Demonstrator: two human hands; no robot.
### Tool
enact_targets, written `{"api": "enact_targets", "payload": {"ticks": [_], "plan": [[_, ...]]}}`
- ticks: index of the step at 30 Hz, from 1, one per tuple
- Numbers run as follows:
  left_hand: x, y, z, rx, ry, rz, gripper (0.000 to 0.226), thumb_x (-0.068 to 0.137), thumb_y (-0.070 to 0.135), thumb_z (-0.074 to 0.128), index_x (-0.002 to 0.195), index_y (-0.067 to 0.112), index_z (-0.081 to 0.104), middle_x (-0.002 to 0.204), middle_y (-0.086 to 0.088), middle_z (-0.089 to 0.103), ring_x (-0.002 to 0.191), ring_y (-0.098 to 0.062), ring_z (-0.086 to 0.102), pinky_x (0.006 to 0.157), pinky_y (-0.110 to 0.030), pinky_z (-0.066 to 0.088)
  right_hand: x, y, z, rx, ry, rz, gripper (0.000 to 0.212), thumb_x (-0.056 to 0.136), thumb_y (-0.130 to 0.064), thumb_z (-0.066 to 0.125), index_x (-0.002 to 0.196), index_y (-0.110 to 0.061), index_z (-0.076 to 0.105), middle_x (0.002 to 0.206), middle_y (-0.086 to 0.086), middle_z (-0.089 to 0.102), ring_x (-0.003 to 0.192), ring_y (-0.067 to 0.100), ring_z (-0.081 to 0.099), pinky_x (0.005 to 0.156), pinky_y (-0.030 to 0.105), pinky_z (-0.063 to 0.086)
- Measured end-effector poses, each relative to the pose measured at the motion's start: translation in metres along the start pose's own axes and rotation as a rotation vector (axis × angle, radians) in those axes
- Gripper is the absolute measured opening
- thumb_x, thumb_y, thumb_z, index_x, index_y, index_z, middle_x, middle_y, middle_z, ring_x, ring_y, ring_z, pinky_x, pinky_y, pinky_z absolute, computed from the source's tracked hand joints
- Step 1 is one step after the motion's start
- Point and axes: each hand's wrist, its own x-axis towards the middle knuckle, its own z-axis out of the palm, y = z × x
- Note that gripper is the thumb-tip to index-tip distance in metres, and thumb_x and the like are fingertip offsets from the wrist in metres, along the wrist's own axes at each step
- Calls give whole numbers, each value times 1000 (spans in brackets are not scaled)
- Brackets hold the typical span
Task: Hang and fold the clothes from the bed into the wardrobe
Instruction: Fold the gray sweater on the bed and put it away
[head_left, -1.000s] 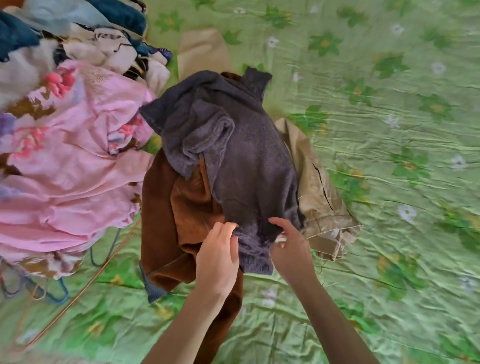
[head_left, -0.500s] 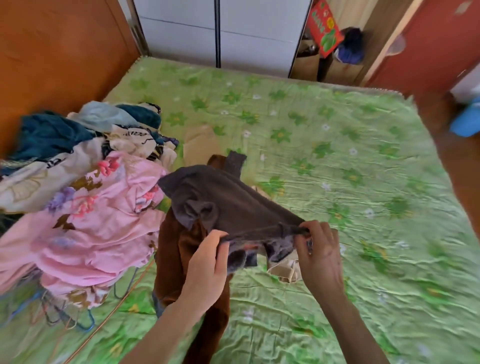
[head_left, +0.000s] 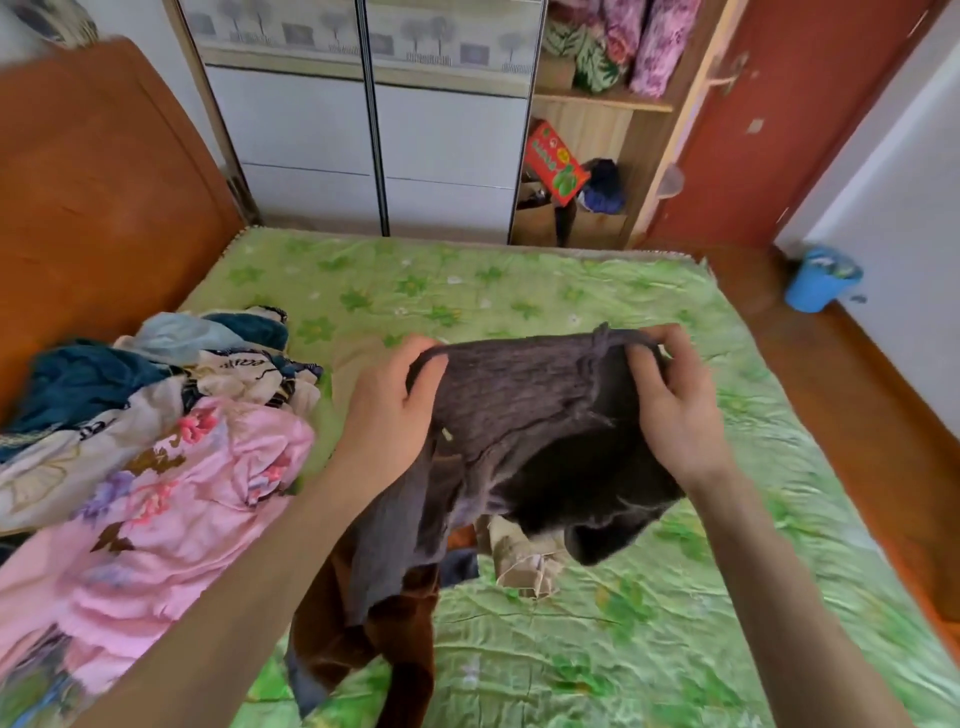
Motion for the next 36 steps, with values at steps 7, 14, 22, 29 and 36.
{"api": "enact_targets", "payload": {"ticks": [7,14,22,29,36], "plan": [[25,77,31,-106,-176,-18,21,102,31,56,98,14,67,92,-10,66,87,-22,63,80,-45,50,30,-41,-106,131,-301,-112,13,102,-9,62,93,-3,69,77,-1,74,69,9,66,66,21,54],[32,210,128,-370,-584,48,56,79,42,86,129,26,65,123,4,74,117,-16,70,104,-44,54,39,-36,-202,99,-499,-200,14,100,-6,64,96,2,74,81,2,77,71,8,66,66,22,53],[28,277,202,-251,-483,103,13,90,20,83,83,18,71,75,3,65,77,-11,65,70,-29,46,29,35,-295,130,-459,-161,30,86,-30,83,109,-12,74,104,11,77,95,19,72,91,35,54],[20,300,203,-340,-299,77,12,92,16,80,83,18,71,80,1,75,80,-14,74,69,-22,53,-11,118,-289,-159,-479,-54,32,91,-23,81,115,-36,64,103,-25,73,97,-6,68,86,29,55],[19,258,176,-135,-383,49,24,93,28,79,88,7,70,88,-13,72,85,-26,72,78,-42,56,-3,93,-299,-7,-168,-21,17,109,-25,50,108,-19,66,95,8,71,83,22,65,73,40,50]]}}
